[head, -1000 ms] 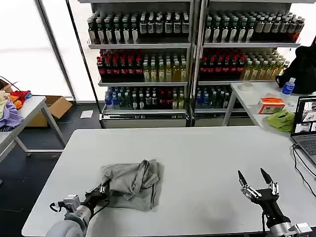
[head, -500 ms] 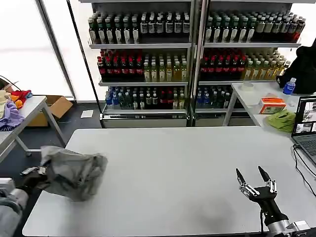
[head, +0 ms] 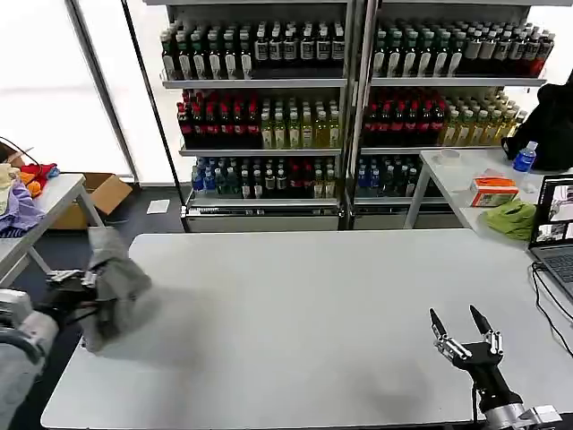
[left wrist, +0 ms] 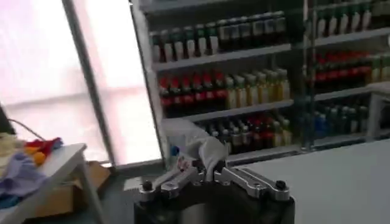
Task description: Fold and organize the clothes.
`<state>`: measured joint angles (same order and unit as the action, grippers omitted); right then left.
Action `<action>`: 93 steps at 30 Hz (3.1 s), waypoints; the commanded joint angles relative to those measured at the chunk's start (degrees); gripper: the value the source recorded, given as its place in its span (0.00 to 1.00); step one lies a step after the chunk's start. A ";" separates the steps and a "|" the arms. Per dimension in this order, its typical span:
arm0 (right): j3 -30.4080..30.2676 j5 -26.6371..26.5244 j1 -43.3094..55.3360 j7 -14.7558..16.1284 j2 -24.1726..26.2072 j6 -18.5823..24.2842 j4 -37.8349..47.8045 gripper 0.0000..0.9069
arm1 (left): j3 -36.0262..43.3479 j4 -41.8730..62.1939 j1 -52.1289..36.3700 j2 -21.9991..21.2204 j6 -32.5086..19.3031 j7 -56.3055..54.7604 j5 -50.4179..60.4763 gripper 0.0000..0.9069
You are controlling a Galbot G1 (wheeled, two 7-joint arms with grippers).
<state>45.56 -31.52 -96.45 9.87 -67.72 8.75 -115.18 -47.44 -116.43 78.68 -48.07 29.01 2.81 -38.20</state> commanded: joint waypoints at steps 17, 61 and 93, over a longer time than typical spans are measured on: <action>-13.74 -3.44 2.17 -9.32 0.21 -19.64 -5.76 1.00 | 59.57 8.21 -30.13 -25.75 3.21 -22.71 -19.56 1.00; -37.28 -8.22 30.28 -32.68 1.43 -37.82 6.71 1.00 | 21.16 -6.53 -6.10 -20.59 -2.73 -13.69 -16.06 1.00; -28.57 -15.42 24.09 -23.64 4.19 -36.39 3.67 0.97 | 20.17 -6.54 -5.85 -20.35 -2.81 -13.33 -16.60 1.00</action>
<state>14.22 -38.49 -70.10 -18.28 -63.91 -30.59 -113.51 -27.08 -122.83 72.44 -68.23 26.25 -10.58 -54.93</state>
